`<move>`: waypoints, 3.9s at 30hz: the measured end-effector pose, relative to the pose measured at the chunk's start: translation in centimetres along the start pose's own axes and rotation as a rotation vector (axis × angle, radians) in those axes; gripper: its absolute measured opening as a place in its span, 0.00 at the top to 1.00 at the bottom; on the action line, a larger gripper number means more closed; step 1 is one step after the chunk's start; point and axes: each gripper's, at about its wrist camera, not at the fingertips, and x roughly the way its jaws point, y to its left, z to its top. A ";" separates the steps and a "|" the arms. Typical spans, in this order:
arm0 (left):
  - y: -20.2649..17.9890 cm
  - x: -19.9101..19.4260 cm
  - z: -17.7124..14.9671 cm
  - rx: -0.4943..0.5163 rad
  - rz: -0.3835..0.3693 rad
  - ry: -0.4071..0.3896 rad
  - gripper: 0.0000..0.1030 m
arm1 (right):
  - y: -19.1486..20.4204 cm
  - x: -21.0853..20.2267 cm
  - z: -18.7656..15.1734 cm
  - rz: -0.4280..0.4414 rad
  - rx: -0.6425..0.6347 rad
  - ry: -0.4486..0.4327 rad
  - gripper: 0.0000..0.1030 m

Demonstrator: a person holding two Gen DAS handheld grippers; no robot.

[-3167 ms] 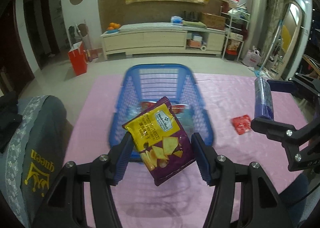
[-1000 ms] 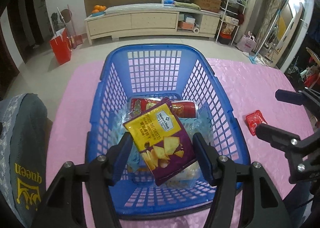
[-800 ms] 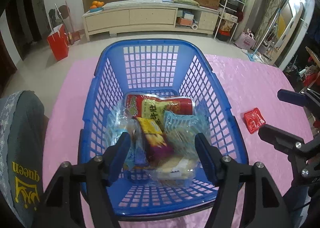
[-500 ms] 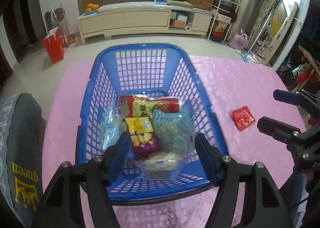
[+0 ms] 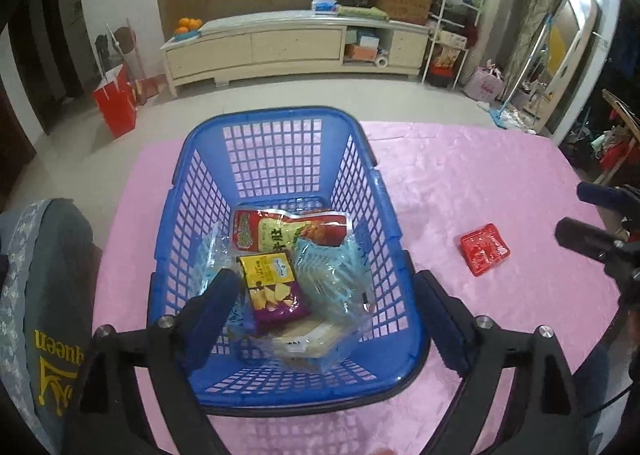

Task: Organize snacks
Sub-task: 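Move the right tool to the red pack and close it on the pack, then carry the red pack over the blue basket with the right tool, then open the right tool to drop the red pack into the basket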

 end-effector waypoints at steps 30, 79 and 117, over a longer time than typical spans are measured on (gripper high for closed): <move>1.8 7.2 1.7 -0.158 0.061 0.190 0.00 | -7.8 17.1 -4.2 -0.041 0.091 0.349 0.00; 4.0 -1.3 1.9 -0.077 -0.005 0.029 0.00 | 7.6 2.0 3.4 0.238 -0.183 0.065 0.85; 12.1 0.4 0.7 -0.139 0.030 0.018 0.00 | 14.7 7.1 6.4 0.036 -0.317 0.026 0.17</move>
